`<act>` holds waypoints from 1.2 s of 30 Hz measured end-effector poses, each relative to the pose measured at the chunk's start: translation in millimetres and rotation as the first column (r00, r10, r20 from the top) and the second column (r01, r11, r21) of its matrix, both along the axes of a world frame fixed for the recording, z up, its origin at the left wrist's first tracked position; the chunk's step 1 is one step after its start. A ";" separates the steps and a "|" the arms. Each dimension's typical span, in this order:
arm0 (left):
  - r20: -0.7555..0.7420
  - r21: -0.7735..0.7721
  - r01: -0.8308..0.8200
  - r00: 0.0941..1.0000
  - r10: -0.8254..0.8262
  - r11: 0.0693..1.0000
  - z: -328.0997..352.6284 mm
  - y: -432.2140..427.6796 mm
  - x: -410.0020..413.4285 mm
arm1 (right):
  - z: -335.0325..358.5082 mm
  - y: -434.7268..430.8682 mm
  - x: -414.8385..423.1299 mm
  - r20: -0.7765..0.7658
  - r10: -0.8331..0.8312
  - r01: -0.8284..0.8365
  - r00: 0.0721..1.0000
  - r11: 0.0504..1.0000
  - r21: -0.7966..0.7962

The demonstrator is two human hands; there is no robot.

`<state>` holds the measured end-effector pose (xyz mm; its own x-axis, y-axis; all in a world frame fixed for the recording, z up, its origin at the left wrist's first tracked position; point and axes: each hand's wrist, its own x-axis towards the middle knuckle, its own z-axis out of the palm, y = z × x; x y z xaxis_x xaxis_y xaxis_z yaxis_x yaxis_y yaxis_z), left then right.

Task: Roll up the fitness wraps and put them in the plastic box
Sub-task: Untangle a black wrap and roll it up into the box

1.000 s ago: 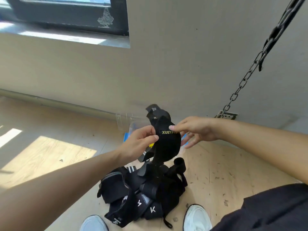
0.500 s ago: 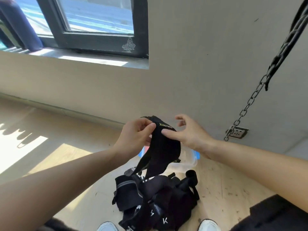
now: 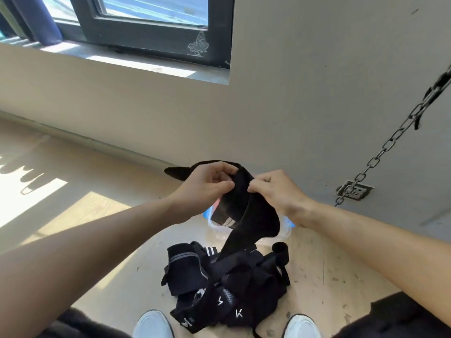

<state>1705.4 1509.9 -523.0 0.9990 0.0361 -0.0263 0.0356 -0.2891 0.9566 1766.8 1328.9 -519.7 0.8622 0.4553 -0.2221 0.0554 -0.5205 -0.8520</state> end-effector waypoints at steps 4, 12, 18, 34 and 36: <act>-0.075 0.028 0.025 0.997 -0.023 0.999 0.5 21.1 6.8 | -3.0 -17.0 27.2 -0.026 -0.065 0.066 0.998 0.997 0.035; -0.149 0.015 0.140 0.979 -0.137 0.990 -8.0 30.0 17.4 | -1.9 -26.8 40.7 -0.104 0.044 -0.034 0.994 0.995 0.094; -0.165 0.084 0.179 0.973 -0.164 0.980 -10.1 39.4 18.6 | 3.9 -42.0 53.7 0.023 -0.010 0.009 1.000 0.999 0.049; -0.099 0.137 -0.139 0.983 0.153 0.981 -3.6 86.7 27.4 | 18.2 -110.3 96.8 0.138 -0.073 0.090 0.988 0.989 -0.118; -0.135 0.085 -0.076 0.987 0.087 0.993 -3.1 86.5 25.3 | 19.3 -109.3 92.5 0.091 -0.060 0.067 0.994 0.994 -0.081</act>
<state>1730.7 1596.4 -526.0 0.9796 0.1250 -0.1573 0.1921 -0.3545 0.9151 1859.3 1219.6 -500.4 0.9066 0.3820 -0.1793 0.0928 -0.5950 -0.7984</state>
